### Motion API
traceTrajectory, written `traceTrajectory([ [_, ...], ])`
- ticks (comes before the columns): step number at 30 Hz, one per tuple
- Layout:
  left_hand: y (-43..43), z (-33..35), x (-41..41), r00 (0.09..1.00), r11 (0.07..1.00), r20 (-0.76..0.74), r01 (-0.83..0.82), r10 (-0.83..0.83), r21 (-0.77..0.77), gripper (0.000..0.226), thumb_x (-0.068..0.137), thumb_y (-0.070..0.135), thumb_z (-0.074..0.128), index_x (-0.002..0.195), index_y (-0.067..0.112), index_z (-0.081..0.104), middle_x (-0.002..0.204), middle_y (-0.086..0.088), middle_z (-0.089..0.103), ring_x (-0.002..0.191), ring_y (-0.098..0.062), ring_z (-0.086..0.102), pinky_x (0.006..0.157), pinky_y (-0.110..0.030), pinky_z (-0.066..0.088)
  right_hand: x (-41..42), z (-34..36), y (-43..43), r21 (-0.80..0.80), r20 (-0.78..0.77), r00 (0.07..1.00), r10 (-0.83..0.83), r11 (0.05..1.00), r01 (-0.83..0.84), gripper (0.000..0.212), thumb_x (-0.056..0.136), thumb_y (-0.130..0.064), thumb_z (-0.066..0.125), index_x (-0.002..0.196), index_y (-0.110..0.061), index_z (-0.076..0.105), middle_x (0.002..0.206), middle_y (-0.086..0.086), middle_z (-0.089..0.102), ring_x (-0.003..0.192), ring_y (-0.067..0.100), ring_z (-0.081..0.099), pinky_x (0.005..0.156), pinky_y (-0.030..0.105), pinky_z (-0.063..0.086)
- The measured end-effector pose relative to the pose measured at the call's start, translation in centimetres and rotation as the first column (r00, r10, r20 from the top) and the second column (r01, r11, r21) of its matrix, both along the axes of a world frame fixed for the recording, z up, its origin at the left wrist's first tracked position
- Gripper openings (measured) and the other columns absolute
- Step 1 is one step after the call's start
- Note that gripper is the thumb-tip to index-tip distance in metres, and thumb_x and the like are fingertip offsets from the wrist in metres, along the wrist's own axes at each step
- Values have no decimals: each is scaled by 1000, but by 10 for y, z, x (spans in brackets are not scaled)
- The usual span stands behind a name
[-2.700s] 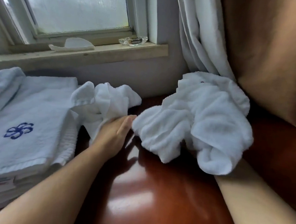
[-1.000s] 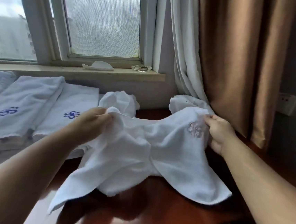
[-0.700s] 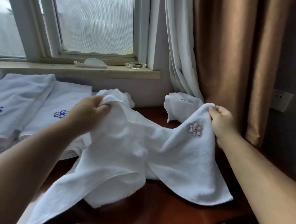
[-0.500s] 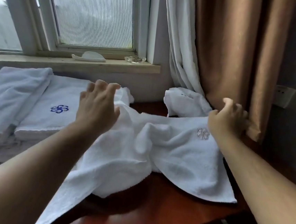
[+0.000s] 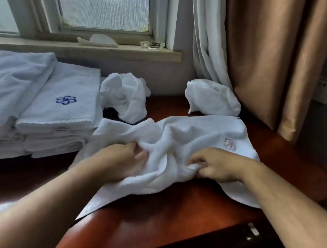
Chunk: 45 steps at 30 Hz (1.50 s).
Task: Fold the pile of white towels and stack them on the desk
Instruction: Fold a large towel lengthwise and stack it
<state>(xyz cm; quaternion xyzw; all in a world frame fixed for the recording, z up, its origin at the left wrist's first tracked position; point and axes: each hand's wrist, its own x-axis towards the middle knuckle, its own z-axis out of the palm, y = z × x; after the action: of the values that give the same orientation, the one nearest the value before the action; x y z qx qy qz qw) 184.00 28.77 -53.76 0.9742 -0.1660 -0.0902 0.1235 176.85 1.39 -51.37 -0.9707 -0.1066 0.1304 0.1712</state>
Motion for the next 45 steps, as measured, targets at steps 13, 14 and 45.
traceTrajectory([
  [13, -18, -26, 13, 985, 998, 167, 54, -49, -27, 80, 89, 77, 37, 157, 35, 26, 160, 1, 36, 146, -25, 33, 120, -40, 24, 29, 4, 24, 60, 225, 943, -244, 970, 237, 35, 90, -28, 51, 58, -16, 48, 58, -11, 54, 60, 15, 47, 60, 36, 41],
  [14, -18, -29, 6, 974, 1000, 228, 22, -16, -22, 75, 92, 74, 36, 155, 35, 28, 159, 0, 38, 146, -25, 32, 120, -41, 24, 35, -2, 38, 47, 226, 949, -222, 975, 217, 34, 94, -34, 49, 63, -19, 52, 69, -11, 56, 69, 16, 51, 66, 36, 42],
  [45, 89, 10, -43, 941, 330, -308, -338, 139, -881, 22, 90, 23, 70, 109, 15, 67, 99, -11, 76, 98, -32, 72, 83, -41, 60, 38, -42, 135, 167, 337, 932, -131, 983, 77, 63, 96, -34, 48, 157, -35, 31, 142, 4, 58, 118, 24, 59, 87, 24, 40],
])
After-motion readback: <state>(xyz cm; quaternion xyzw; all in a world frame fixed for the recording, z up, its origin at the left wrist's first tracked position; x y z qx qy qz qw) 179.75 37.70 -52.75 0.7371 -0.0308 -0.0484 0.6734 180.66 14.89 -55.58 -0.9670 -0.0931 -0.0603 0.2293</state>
